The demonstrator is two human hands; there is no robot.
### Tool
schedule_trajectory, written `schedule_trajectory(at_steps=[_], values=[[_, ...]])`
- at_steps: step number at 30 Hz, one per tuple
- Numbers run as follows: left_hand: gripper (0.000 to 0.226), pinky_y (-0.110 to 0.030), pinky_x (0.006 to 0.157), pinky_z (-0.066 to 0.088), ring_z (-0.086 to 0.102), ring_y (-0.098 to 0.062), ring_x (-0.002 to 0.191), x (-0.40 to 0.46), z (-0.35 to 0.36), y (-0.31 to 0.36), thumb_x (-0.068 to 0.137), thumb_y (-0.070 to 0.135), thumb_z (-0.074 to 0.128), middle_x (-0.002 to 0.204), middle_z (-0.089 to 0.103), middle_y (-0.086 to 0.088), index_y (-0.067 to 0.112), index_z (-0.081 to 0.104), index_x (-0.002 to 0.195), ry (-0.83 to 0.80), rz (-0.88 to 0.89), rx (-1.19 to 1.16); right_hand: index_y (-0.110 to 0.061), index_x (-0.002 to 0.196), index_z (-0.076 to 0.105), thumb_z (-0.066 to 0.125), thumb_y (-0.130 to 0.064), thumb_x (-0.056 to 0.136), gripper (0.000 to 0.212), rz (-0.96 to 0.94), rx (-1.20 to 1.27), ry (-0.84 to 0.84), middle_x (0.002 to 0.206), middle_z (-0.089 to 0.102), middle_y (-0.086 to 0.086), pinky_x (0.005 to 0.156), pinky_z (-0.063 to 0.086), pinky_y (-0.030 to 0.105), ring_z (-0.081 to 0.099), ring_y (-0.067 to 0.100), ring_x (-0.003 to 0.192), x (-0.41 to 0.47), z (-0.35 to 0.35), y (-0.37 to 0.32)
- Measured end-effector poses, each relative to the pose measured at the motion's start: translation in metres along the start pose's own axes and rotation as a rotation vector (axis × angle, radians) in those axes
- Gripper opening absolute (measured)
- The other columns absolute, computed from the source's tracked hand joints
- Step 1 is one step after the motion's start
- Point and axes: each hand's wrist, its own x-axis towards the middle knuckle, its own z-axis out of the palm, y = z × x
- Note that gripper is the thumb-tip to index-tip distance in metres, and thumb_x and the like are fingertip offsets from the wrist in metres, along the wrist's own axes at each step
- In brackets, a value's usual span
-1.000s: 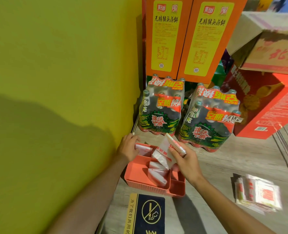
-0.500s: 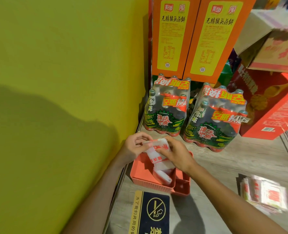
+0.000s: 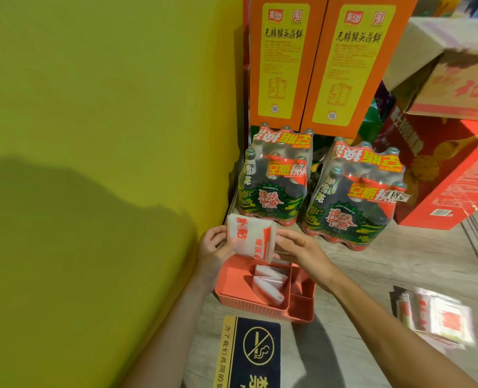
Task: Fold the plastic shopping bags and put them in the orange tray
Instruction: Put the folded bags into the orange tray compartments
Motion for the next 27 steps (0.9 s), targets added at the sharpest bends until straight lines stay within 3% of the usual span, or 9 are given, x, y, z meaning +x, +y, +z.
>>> schedule_trajectory(at_steps=[3,6,8,10,14,18,24,27], values=[[0.033,-0.032,0.079,0.06,0.071,-0.021,0.103,-0.001,0.003,-0.005,0.09,-0.003,0.069,0.111,0.072,-0.005,0.01,0.059,0.119,-0.02,0.022,0.05,-0.012,0.117,0.071,0.067,-0.005,0.094,0.024,-0.116,-0.124,0.095,0.102,0.075,0.013,0.083,0.06,0.033,0.071,0.016,0.094,0.007,0.011,0.007],[0.029,-0.031,0.084,0.058,0.07,-0.022,0.102,0.001,0.005,-0.006,0.089,-0.002,0.071,0.107,0.074,-0.005,0.011,0.061,0.113,-0.057,0.082,0.172,-0.015,0.106,0.073,0.07,-0.006,0.093,0.016,-0.199,-0.24,0.206,0.083,0.074,-0.01,0.071,0.056,0.024,0.067,0.003,0.08,0.015,0.016,0.009],[0.03,-0.024,0.082,0.055,0.069,-0.017,0.098,0.005,0.002,-0.003,0.088,-0.002,0.072,0.107,0.071,-0.007,0.011,0.061,0.112,-0.069,0.154,0.29,-0.025,0.104,0.073,0.069,-0.01,0.094,0.018,-0.259,-0.353,0.267,0.089,0.073,-0.022,0.072,0.054,0.018,0.066,0.0,0.085,0.021,0.016,0.007],[0.03,-0.021,0.083,0.054,0.07,-0.012,0.097,0.012,-0.004,-0.001,0.087,0.004,0.072,0.109,0.071,-0.006,0.014,0.061,0.113,-0.057,0.242,0.362,-0.029,0.11,0.073,0.068,-0.018,0.095,0.019,-0.293,-0.52,0.3,0.098,0.072,-0.023,0.076,0.055,0.021,0.065,0.001,0.092,0.028,0.013,0.008],[0.025,-0.024,0.084,0.055,0.069,-0.009,0.095,0.023,-0.013,-0.01,0.092,0.006,0.063,0.109,0.07,0.003,0.021,0.062,0.113,0.028,0.321,0.507,-0.027,0.122,0.071,0.063,-0.027,0.097,0.026,-0.367,-0.849,0.192,0.112,0.072,-0.011,0.079,0.057,0.038,0.065,0.008,0.097,0.043,0.008,0.012],[0.034,-0.026,0.087,0.054,0.063,-0.006,0.1,0.024,-0.015,-0.02,0.095,0.001,0.058,0.111,0.067,0.008,0.029,0.059,0.115,0.055,0.293,0.651,-0.025,0.126,0.069,0.061,-0.028,0.099,0.028,-0.408,-0.993,0.151,0.115,0.071,-0.004,0.078,0.056,0.04,0.065,0.016,0.101,0.051,0.01,0.008],[0.03,-0.038,0.096,0.046,0.053,-0.016,0.105,0.038,-0.026,-0.023,0.078,0.014,0.082,0.106,0.059,0.001,0.025,0.067,0.102,-0.188,0.338,1.012,-0.028,0.125,0.068,0.059,-0.033,0.099,0.028,-0.406,-0.994,0.166,0.112,0.071,-0.008,0.078,0.055,0.04,0.064,0.014,0.099,0.056,0.0,0.005],[0.032,-0.038,0.106,0.041,0.049,-0.022,0.117,0.041,-0.022,-0.016,0.084,0.02,0.078,0.117,0.044,0.0,0.028,0.073,0.114,-0.303,0.28,1.223,-0.027,0.124,0.069,0.059,-0.031,0.099,0.027,-0.397,-0.976,0.168,0.114,0.071,-0.01,0.079,0.055,0.039,0.064,0.011,0.099,0.055,-0.005,0.003]])
